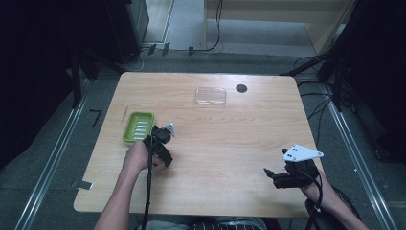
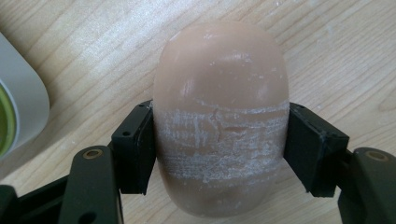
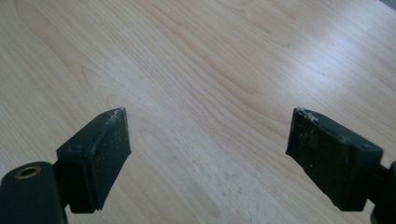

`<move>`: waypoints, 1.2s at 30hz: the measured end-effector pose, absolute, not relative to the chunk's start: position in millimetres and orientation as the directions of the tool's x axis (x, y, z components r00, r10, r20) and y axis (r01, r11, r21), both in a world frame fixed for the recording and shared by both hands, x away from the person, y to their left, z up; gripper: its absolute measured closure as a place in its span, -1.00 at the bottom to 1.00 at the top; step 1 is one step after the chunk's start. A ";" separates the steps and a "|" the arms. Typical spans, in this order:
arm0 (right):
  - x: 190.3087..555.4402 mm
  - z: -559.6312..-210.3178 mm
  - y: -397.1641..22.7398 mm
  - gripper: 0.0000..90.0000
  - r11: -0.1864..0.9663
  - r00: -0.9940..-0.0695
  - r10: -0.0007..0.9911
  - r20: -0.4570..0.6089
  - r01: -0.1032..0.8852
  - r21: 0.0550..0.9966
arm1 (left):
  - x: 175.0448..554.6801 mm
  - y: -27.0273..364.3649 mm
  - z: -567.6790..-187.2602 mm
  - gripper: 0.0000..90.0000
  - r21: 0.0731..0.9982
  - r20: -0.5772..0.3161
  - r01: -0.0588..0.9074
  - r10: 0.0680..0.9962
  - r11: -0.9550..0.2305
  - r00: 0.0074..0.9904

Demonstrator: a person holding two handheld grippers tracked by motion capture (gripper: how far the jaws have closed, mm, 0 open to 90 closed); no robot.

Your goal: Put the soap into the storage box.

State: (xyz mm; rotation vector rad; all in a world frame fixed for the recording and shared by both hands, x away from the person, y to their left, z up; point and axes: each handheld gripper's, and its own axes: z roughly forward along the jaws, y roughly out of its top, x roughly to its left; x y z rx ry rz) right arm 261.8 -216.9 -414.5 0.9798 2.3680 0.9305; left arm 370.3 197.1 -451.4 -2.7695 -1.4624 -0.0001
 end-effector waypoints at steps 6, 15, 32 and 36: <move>261.4 -414.5 -217.6 -0.70 0.530 -0.668 0.736 -0.115 0.461 0.712 | 370.0 195.5 -451.4 -0.25 -0.018 0.007 0.819 0.819 -0.574 0.574; 259.3 -414.4 -218.4 -0.70 0.533 -0.666 0.736 -0.126 0.454 0.714 | 368.7 198.4 -447.3 -0.24 -0.025 0.003 0.812 0.812 -0.583 0.583; 256.7 -413.7 -218.6 -0.70 0.528 -0.660 0.741 -0.126 0.456 0.716 | 361.8 206.4 -420.3 -0.25 0.002 0.014 0.793 0.793 -0.609 0.609; 257.0 -413.8 -218.6 -0.70 0.529 -0.661 0.740 -0.126 0.456 0.716 | 361.9 206.5 -416.9 -0.25 0.012 0.016 0.789 0.789 -0.614 0.614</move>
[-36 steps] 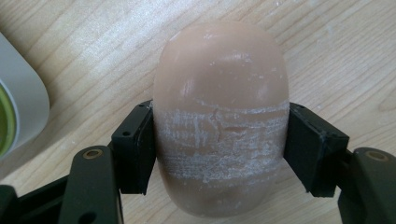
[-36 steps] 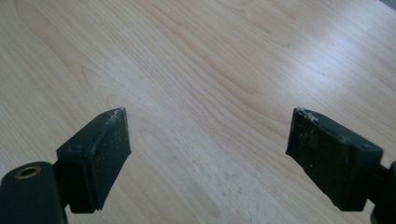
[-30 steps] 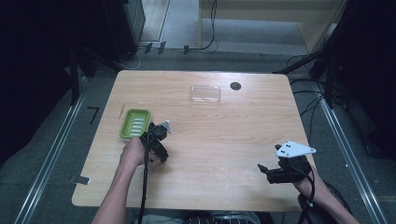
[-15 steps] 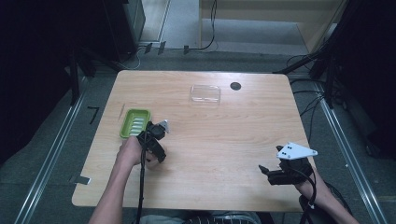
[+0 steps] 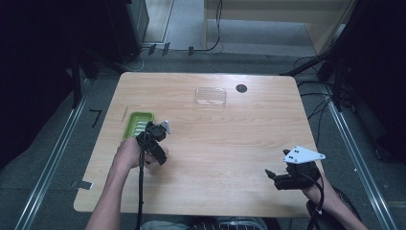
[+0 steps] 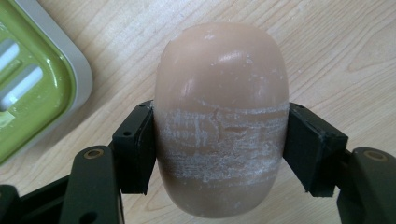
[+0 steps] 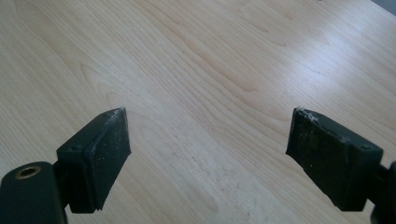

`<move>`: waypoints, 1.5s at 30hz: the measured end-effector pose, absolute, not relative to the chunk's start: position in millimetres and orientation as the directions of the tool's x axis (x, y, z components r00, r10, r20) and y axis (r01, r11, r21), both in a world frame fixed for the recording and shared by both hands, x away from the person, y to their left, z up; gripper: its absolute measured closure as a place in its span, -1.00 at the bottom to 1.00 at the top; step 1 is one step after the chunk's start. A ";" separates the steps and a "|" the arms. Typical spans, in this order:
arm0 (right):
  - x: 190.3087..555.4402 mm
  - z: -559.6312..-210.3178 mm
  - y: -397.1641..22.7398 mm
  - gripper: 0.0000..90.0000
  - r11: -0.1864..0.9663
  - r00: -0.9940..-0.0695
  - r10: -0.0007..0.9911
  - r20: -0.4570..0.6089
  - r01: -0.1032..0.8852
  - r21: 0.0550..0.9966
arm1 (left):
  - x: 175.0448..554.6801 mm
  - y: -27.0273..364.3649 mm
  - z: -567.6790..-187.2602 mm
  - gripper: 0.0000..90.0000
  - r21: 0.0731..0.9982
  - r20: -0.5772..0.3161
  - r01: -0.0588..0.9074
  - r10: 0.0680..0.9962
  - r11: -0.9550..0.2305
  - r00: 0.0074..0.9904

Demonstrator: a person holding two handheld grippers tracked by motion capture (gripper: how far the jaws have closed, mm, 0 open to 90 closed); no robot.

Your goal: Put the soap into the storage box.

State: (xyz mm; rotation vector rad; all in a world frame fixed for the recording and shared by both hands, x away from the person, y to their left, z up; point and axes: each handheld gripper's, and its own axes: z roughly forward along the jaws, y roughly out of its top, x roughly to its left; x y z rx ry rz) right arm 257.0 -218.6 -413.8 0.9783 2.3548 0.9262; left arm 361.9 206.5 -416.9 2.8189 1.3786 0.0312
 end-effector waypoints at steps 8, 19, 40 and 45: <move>257.4 -414.2 -219.1 -0.70 0.527 -0.662 0.740 -0.122 0.456 0.717 | 364.5 208.5 -408.3 -0.25 0.019 0.023 0.788 0.788 -0.616 0.615; 257.7 -414.1 -218.9 -0.70 0.531 -0.665 0.737 -0.124 0.455 0.715 | 369.5 214.6 -399.7 -0.25 0.034 0.030 0.795 0.796 -0.605 0.605; 258.2 -414.3 -219.3 -0.70 0.531 -0.666 0.735 -0.125 0.452 0.716 | 386.3 224.4 -391.1 -0.24 0.049 0.032 0.819 0.820 -0.572 0.571; 257.5 -414.1 -219.1 -0.70 0.526 -0.662 0.740 -0.121 0.458 0.717 | 390.3 228.4 -391.3 -0.25 0.052 0.034 0.826 0.827 -0.562 0.561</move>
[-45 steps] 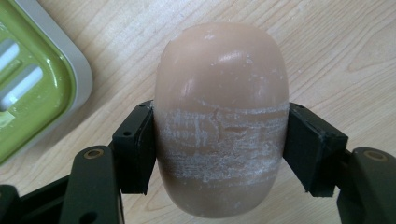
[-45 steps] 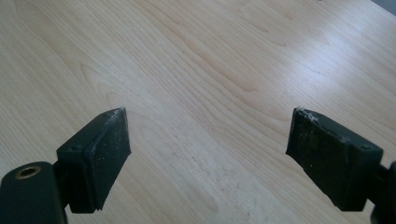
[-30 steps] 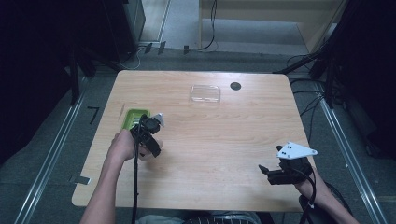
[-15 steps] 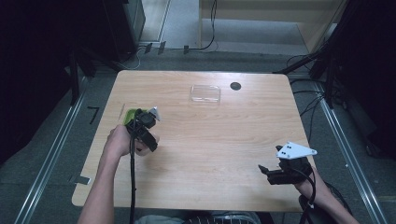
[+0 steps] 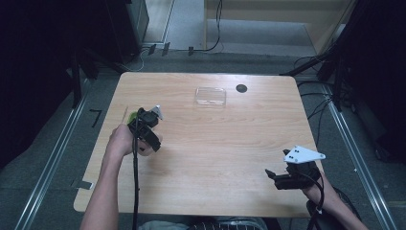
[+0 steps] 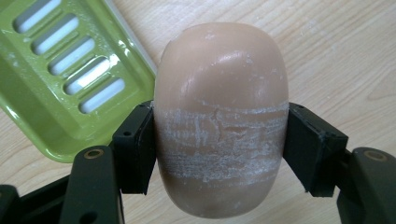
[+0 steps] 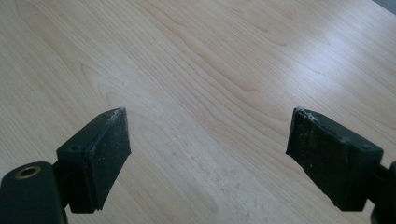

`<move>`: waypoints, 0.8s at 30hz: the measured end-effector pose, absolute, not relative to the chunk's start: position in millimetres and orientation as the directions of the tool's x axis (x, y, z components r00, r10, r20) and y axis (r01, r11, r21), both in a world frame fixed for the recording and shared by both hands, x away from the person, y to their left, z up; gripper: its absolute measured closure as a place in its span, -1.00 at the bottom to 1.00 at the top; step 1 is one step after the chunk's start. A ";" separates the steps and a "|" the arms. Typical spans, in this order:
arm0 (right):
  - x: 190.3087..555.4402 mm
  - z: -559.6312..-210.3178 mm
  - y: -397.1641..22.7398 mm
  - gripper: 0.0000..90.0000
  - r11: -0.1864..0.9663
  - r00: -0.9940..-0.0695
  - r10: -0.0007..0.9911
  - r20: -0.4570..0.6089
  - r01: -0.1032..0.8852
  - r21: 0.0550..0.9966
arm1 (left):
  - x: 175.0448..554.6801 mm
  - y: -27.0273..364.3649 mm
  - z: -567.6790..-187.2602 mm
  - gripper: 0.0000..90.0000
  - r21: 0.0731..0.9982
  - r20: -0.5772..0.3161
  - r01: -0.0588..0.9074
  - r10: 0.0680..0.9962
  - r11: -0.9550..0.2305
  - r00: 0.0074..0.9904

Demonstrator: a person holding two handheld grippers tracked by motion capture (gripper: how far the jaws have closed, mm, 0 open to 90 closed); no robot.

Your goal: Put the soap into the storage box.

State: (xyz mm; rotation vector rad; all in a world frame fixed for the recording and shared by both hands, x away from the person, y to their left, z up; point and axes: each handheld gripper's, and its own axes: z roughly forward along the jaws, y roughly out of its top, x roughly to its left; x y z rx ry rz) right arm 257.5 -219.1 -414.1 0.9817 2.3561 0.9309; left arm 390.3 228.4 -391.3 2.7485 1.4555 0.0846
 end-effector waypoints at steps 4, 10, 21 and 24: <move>258.0 -414.1 -219.0 -0.70 0.530 -0.665 0.737 -0.124 0.455 0.716 | 394.3 230.8 -390.5 -0.24 0.057 0.034 0.832 0.833 -0.553 0.551; 258.3 -414.3 -219.0 -0.70 0.530 -0.665 0.737 -0.123 0.455 0.716 | 399.4 235.0 -390.1 -0.25 0.066 0.041 0.839 0.842 -0.540 0.538; 258.3 -414.2 -219.2 -0.70 0.529 -0.663 0.738 -0.125 0.455 0.716 | 407.1 244.2 -386.2 -0.24 0.093 0.040 0.859 0.864 -0.503 0.502; 258.3 -414.2 -219.0 -0.70 0.528 -0.663 0.738 -0.123 0.456 0.716 | 409.0 247.2 -384.8 -0.25 0.103 0.038 0.863 0.869 -0.494 0.493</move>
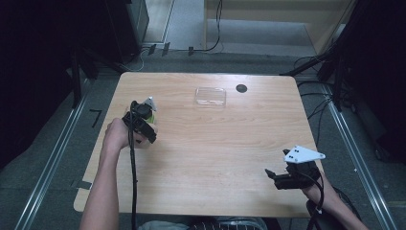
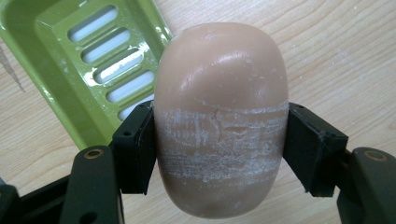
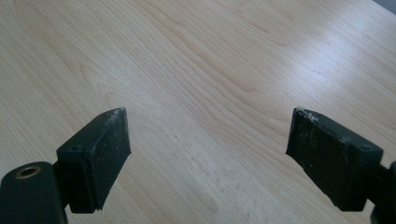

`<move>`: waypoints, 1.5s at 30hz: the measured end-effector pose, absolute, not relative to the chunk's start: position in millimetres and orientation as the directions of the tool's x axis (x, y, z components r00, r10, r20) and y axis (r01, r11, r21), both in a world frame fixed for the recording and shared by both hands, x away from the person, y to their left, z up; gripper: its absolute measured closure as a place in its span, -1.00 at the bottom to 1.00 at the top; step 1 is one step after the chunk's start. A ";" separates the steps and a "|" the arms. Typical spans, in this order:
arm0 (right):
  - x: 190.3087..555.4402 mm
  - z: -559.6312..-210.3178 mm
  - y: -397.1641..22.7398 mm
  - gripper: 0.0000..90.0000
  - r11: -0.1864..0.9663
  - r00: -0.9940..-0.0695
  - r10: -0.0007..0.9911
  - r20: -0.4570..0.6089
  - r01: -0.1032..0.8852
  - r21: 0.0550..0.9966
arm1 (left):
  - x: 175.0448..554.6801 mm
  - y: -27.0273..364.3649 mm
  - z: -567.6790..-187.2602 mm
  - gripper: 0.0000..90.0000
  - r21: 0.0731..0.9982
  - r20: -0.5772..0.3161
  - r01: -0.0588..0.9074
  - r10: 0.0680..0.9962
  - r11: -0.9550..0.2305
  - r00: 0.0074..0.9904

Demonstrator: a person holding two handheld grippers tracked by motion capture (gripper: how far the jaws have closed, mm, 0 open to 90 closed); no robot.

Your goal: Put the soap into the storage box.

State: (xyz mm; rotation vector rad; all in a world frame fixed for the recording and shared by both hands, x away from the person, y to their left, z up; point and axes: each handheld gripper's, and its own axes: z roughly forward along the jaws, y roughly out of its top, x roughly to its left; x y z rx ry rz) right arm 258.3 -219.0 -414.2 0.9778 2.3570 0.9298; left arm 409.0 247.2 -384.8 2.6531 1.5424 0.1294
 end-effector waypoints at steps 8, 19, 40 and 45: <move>258.3 -414.2 -218.9 -0.70 0.530 -0.663 0.738 -0.124 0.456 0.715 | 414.9 255.3 -386.0 -0.25 0.110 0.038 0.876 0.883 -0.469 0.468; 258.4 -414.2 -219.1 -0.70 0.527 -0.662 0.739 -0.123 0.456 0.717 | 426.3 260.2 -385.8 -0.25 0.151 0.035 0.893 0.905 -0.425 0.424; 258.0 -414.3 -220.7 -0.70 0.526 -0.659 0.742 -0.124 0.457 0.717 | 435.9 274.9 -393.5 -0.25 0.242 0.072 0.915 0.947 -0.322 0.314; 258.1 -414.4 -221.2 -0.70 0.526 -0.660 0.741 -0.125 0.455 0.718 | 437.4 278.4 -397.2 -0.25 0.260 0.071 0.918 0.954 -0.298 0.290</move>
